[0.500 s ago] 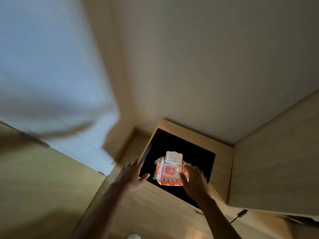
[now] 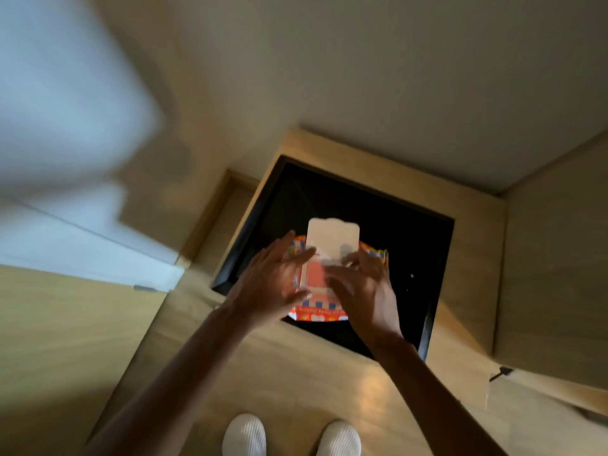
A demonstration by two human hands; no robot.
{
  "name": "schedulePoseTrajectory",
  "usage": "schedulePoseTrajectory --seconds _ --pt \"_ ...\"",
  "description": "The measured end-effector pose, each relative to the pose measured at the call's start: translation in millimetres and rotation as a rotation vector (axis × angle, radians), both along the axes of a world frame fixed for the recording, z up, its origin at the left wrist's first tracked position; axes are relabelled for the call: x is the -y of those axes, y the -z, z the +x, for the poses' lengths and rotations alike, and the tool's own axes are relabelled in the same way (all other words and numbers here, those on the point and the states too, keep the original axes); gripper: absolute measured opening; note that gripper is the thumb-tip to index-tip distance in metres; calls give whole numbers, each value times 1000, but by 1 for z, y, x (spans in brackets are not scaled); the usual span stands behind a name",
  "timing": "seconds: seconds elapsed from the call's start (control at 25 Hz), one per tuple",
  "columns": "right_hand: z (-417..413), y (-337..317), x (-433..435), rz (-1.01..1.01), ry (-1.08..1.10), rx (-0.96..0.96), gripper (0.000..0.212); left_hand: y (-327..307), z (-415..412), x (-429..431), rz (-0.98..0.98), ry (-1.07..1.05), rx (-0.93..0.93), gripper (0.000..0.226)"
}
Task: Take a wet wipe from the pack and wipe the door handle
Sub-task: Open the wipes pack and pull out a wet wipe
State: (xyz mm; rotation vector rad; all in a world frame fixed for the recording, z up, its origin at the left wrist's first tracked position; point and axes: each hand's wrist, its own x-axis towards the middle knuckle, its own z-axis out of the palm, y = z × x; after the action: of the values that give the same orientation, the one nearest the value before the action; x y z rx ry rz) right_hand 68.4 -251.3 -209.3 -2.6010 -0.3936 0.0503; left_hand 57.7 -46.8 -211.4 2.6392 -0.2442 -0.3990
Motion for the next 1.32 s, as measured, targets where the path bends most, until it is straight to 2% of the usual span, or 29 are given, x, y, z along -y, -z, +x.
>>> schedulePoseTrajectory --seconds 0.48,0.8,1.0,1.32 --pt "1 -8 -2 -95 3 20 11 -4 -1 6 -62 -41 17 79" --pt "4 -5 -5 -225 -100 103 28 -1 -1 3 -70 -74 2 80" --pt "4 -7 -7 -244 -123 125 30 0 1 3 -75 -74 -12 80" --pt "6 -7 -1 -173 -78 89 14 7 0 3 -86 -69 23 79"
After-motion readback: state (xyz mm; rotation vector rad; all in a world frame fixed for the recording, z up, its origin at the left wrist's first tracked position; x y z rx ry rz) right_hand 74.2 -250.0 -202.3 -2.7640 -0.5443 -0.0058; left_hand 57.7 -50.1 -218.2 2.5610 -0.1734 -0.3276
